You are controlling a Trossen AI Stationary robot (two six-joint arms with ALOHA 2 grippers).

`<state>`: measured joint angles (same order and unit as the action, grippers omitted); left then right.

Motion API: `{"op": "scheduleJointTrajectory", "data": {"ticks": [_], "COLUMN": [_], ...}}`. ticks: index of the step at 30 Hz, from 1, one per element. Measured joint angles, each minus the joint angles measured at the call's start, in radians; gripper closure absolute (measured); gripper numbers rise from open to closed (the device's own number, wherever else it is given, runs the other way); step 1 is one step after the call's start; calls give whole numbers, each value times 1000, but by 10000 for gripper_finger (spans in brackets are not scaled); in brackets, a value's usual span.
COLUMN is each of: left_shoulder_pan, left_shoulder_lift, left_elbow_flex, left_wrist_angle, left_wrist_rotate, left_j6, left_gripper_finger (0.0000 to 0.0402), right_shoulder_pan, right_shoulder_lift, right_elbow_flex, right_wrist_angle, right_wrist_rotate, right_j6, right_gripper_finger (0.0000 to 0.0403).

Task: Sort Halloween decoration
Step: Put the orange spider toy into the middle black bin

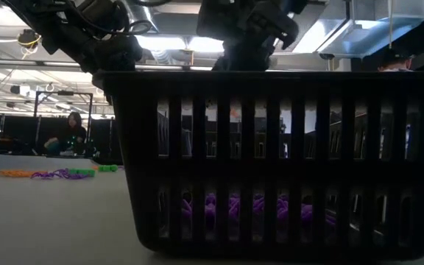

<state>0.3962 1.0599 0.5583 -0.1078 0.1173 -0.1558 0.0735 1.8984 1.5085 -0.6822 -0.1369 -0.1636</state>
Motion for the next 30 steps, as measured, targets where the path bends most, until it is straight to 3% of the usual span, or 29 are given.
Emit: {"op": "scheduleJointTrajectory", "data": {"ticks": [9,14,16,22,30], "left_shoulder_pan": [0,-1,-6,-36,-43], "left_shoulder_lift": [0,0,0,0,0], "left_elbow_flex": [0,0,0,0,0], "left_wrist_angle": [3,-24,-36,-59,-37], "left_wrist_rotate": [6,12,12,5,-37], "left_j6": [-2,-2,-5,-18,-21], "left_gripper_finger": [278,278,278,278,278], "right_shoulder_pan": [-36,-47,-83,-322,-689], "right_shoulder_lift": [-2,-86,-147,-398,-649], "right_elbow_flex": [-16,-67,-153,-515,-836], "right_wrist_angle": [-34,-33,42,225,304], "right_wrist_rotate": [127,236,217,167,311], "right_j6": [76,99,89,135,201], "right_gripper_finger": [257,244,250,274,285]}}
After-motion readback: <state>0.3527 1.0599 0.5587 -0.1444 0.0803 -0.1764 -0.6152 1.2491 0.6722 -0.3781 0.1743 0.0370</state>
